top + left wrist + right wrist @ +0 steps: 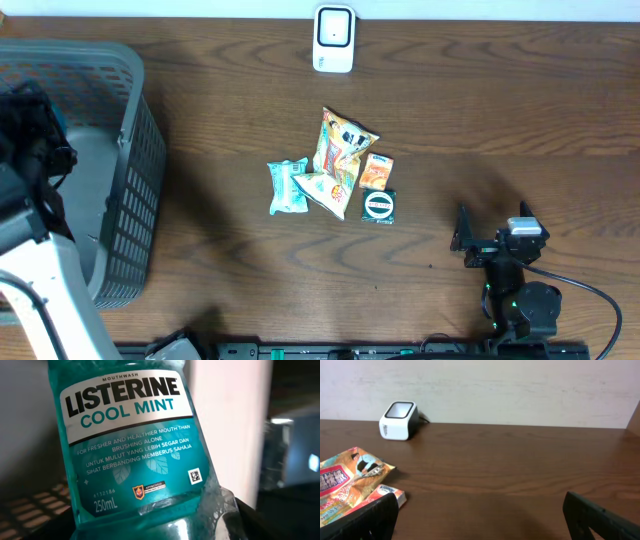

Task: Scan the item barcode
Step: 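Reach the left gripper into the basket and grasp the Listerine bottle, then lift the Listerine bottle out and lay it right of the items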

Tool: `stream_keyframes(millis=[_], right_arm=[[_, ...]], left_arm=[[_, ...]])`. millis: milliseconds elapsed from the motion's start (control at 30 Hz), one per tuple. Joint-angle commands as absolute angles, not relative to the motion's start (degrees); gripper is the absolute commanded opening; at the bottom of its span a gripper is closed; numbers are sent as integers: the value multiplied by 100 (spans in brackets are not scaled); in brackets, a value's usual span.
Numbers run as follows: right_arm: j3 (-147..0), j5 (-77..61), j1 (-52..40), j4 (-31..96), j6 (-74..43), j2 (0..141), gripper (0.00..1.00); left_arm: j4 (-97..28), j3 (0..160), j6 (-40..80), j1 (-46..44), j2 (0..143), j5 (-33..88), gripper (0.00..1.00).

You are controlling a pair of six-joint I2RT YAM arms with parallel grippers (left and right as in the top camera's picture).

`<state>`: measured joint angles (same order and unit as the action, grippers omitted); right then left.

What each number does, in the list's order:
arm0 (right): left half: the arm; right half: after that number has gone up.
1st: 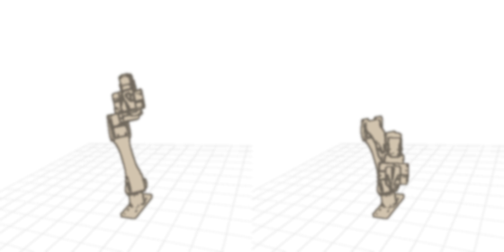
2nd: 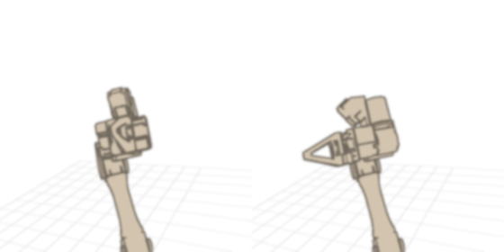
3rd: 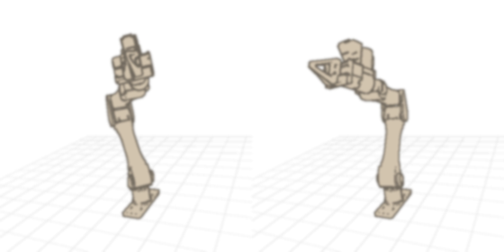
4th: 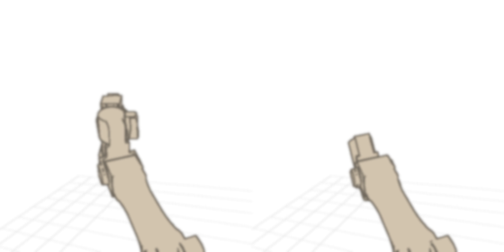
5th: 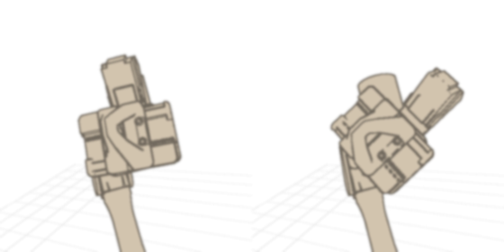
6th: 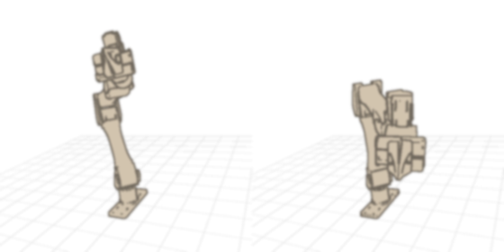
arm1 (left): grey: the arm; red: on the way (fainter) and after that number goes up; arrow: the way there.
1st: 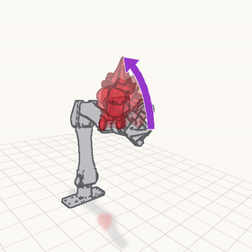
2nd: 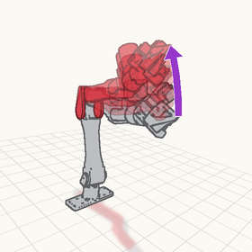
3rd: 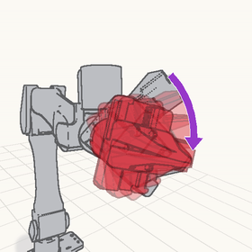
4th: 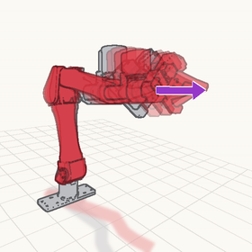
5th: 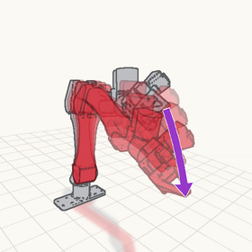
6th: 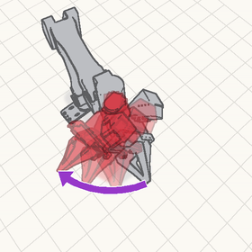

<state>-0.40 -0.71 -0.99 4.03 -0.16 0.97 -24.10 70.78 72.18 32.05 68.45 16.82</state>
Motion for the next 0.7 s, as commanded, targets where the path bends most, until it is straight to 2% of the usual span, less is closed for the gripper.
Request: stream_keyframes(millis=[0,167,333,667], right_arm=[[-32,-119,-150,425,51,78,99],[-32,-119,-150,425,49,78,99],[-32,-119,-150,425,51,78,99],[-32,-119,-150,425,49,78,99]], left_arm=[[-2091,7192,7164,3138,6490,2211,53],[-1890,7192,7166,2648,6407,2342,53],[-1601,7192,7157,1599,6442,2307,53],[-1466,7192,7157,-556,6831,1466,53]])
